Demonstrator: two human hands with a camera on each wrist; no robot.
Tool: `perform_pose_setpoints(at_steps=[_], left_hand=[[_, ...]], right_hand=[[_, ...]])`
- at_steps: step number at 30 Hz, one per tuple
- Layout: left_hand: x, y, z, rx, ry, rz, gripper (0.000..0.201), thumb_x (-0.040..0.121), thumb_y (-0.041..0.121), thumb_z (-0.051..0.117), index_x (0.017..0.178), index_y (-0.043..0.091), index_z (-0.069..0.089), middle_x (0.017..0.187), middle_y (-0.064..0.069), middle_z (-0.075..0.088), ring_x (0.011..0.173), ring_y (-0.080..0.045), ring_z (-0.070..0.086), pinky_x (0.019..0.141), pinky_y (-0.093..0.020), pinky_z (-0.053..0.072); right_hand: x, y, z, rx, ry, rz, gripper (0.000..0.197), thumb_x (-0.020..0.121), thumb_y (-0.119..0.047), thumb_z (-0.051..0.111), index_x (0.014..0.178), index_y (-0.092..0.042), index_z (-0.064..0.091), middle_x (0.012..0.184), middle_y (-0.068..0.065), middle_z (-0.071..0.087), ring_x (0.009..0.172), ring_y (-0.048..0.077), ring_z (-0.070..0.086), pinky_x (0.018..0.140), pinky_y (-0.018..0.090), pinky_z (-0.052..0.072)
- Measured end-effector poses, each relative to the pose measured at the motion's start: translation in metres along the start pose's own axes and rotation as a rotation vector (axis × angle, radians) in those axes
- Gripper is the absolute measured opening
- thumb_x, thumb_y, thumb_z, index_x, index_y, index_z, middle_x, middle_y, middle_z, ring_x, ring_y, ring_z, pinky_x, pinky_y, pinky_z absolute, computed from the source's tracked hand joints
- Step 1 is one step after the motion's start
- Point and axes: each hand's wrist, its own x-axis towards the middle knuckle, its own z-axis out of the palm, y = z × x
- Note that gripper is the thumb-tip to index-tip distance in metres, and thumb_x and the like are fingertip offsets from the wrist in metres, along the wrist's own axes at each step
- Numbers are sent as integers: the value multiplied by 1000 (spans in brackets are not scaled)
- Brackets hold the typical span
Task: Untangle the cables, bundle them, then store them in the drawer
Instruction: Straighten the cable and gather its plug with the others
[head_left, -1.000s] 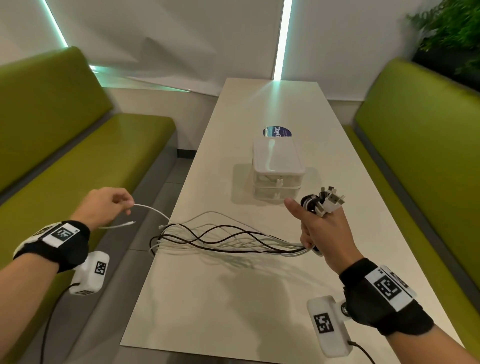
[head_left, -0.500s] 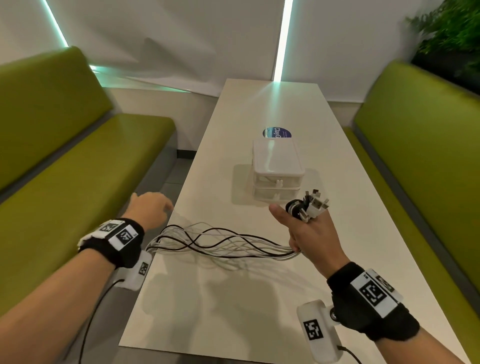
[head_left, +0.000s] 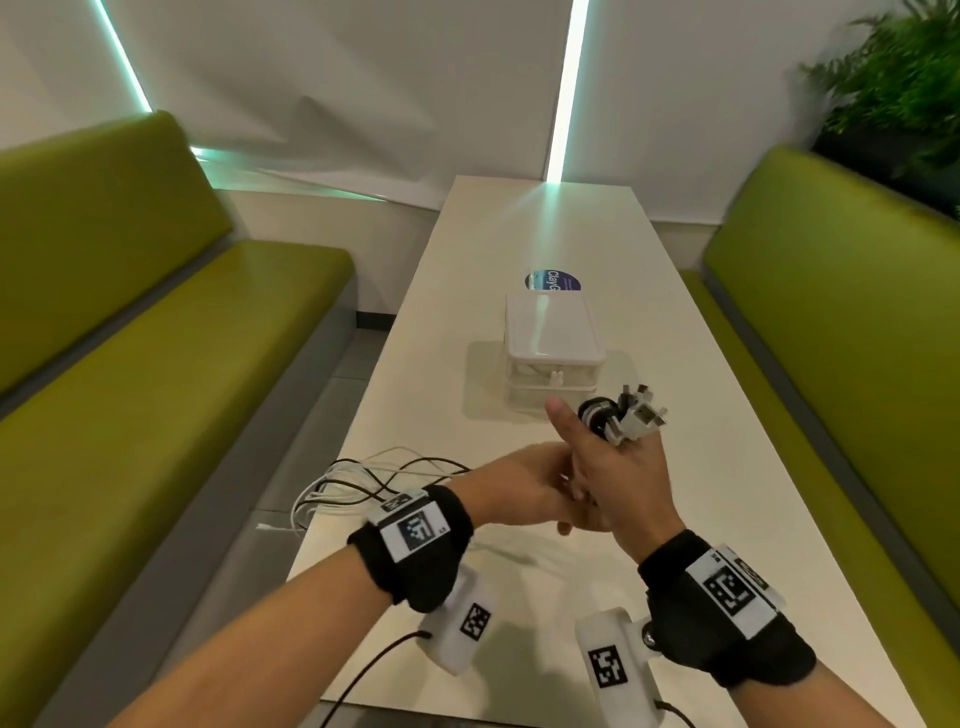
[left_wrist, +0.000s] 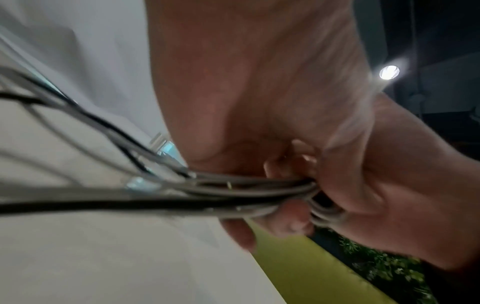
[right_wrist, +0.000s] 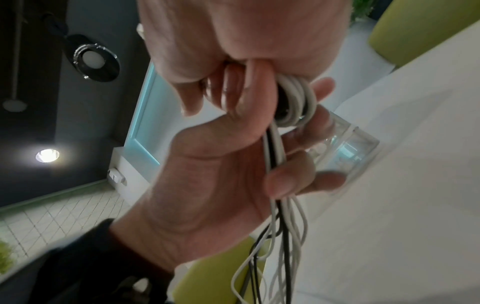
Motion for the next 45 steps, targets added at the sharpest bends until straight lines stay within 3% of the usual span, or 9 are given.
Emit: perform_pose_setpoints(at_steps=[8, 14, 19, 24, 27, 31, 36, 39, 45], left_hand=[[-14, 1, 8, 246, -13, -123, 28, 82, 41, 72, 66, 30, 51, 65, 4, 54, 58, -12, 48, 60, -24, 40], [-34, -17, -3, 508, 24, -131, 59, 79, 63, 63, 69, 5, 59, 50, -2, 41, 49, -18, 35, 53, -33, 31], [-47, -25, -11, 597, 77, -179, 53, 79, 62, 64, 65, 11, 59, 52, -1, 48, 49, -14, 39, 53, -32, 33], [-55, -16, -14, 789, 112, -75, 41, 86, 55, 60, 96, 16, 70, 79, -6, 67, 67, -13, 41, 67, -30, 37], [-59, -9, -17, 715, 189, -61, 39, 86, 50, 64, 89, 11, 69, 81, -11, 67, 68, -19, 44, 65, -29, 35], [-65, -2, -21, 699, 244, -75, 39, 84, 34, 69, 55, 19, 47, 55, -5, 49, 55, -22, 44, 58, -31, 34], [-70, 4, -21, 555, 178, -102, 12, 69, 21, 75, 59, 15, 71, 43, 10, 49, 41, -5, 46, 47, -16, 32], [-68, 7, -20, 597, 172, -130, 24, 74, 19, 74, 54, 14, 61, 47, 9, 51, 42, -5, 45, 44, -14, 32], [-72, 18, -14, 574, 113, -128, 22, 71, 25, 76, 58, 14, 63, 48, 6, 54, 41, -8, 51, 45, -18, 43]], right_hand=[[-16, -6, -4, -4, -67, 102, 41, 77, -33, 76, 50, -28, 45, 42, -8, 40, 38, 12, 38, 49, 26, 35], [-22, -22, -13, -54, -155, 125, 47, 82, -34, 73, 49, -25, 41, 42, 2, 33, 35, 20, 30, 42, 30, 27], [-20, -19, -21, -490, -278, -80, 50, 86, -34, 69, 51, -22, 37, 44, -8, 37, 44, 8, 34, 47, 19, 29], [-18, -1, -10, -991, -440, -238, 39, 87, -54, 57, 63, -23, 51, 57, -8, 51, 57, 14, 50, 55, 28, 37], [-15, -2, -3, -883, -468, -144, 46, 78, -70, 54, 77, -25, 63, 75, -8, 66, 74, 12, 61, 66, 32, 48], [-22, -6, 8, -676, -595, 67, 27, 83, -49, 68, 75, -24, 68, 75, -6, 70, 72, 10, 64, 76, 33, 51], [-33, -16, 9, -522, -686, 222, 27, 91, -39, 63, 80, -15, 67, 76, 8, 75, 58, 22, 68, 47, 23, 46], [-36, -22, 6, -551, -744, 263, 24, 90, -39, 64, 86, -16, 67, 78, 6, 75, 58, 23, 66, 57, 37, 52], [-37, -33, 4, -717, -905, 255, 17, 73, -20, 81, 68, -32, 69, 72, -2, 73, 64, 8, 66, 60, 16, 48]])
